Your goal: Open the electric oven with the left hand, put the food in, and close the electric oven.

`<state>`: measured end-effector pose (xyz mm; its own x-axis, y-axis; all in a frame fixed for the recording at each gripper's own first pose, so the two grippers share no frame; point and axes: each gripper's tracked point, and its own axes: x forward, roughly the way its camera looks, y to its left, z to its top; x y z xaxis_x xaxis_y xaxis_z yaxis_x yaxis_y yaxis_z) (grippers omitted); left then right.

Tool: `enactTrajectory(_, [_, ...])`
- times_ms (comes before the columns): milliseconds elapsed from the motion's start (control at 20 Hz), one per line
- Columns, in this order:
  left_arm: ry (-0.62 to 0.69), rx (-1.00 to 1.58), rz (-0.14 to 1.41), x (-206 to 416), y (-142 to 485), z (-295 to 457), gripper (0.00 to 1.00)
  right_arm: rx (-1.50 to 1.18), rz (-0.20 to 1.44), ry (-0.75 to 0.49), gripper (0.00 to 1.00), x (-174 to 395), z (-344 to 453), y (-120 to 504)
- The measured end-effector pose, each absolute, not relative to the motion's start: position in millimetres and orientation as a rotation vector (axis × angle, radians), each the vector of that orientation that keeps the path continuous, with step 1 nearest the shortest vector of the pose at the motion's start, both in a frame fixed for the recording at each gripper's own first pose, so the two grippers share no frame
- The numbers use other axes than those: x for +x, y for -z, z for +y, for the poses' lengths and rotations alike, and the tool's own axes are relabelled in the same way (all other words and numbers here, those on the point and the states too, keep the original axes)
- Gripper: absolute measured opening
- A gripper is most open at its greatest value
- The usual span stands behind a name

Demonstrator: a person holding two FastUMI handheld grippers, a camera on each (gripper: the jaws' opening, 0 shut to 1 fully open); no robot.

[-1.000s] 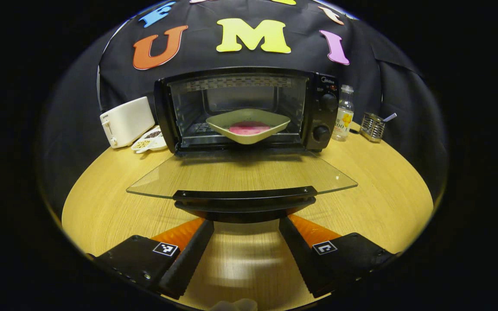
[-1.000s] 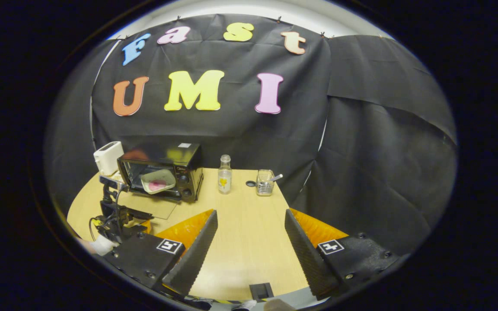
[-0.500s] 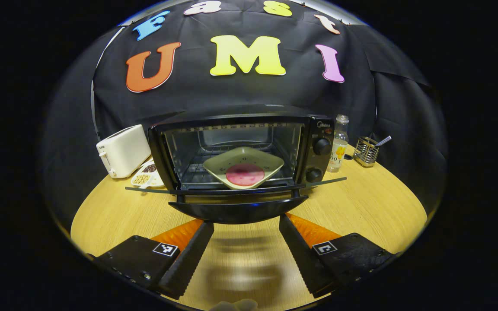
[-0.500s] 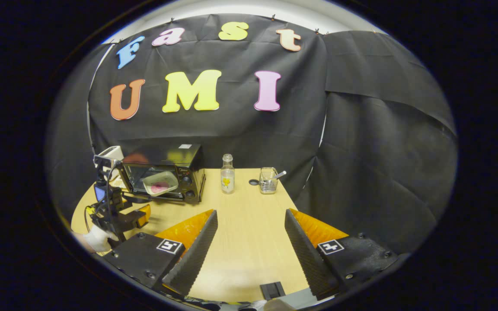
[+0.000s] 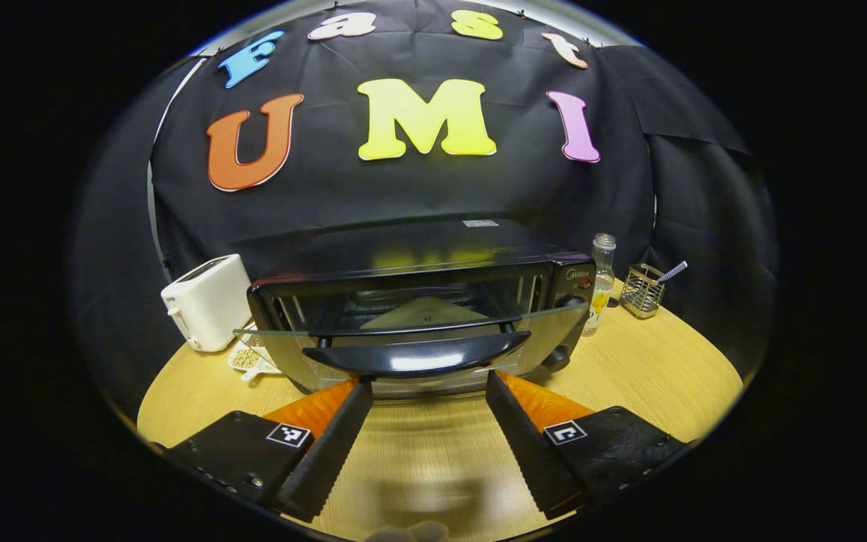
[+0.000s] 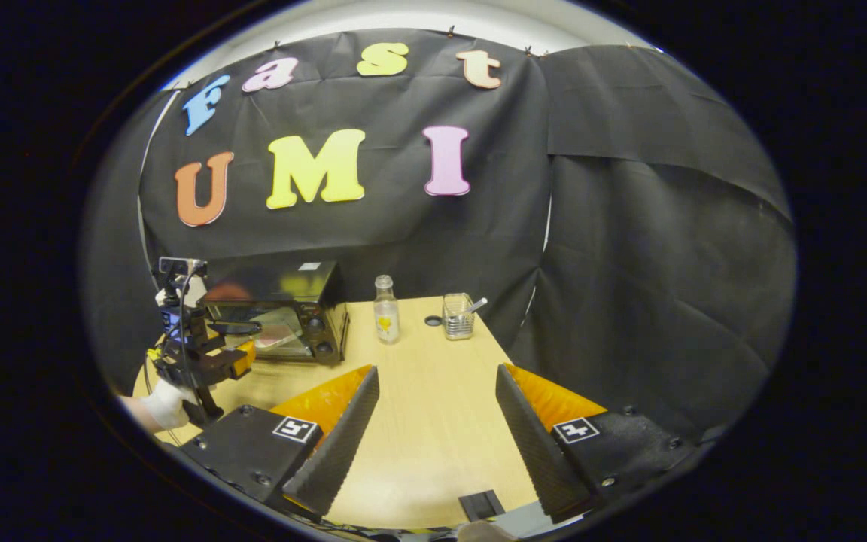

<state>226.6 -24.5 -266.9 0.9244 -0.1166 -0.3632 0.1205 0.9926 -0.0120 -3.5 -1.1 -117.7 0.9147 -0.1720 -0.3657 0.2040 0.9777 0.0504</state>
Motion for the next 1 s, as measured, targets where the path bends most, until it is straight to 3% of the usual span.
enactTrajectory(450, [0.127, 0.003, 0.347, 256.8, 250.6, -30.0, 0.97, 0.071, 0.370, 0.200, 0.99, -10.4, -0.3, 114.8])
enactTrajectory(1000, [0.127, -0.004, 0.366, 248.3, 254.9, -31.7, 0.97, 0.075, 0.363, 0.193, 0.99, -19.3, -0.6, 113.1])
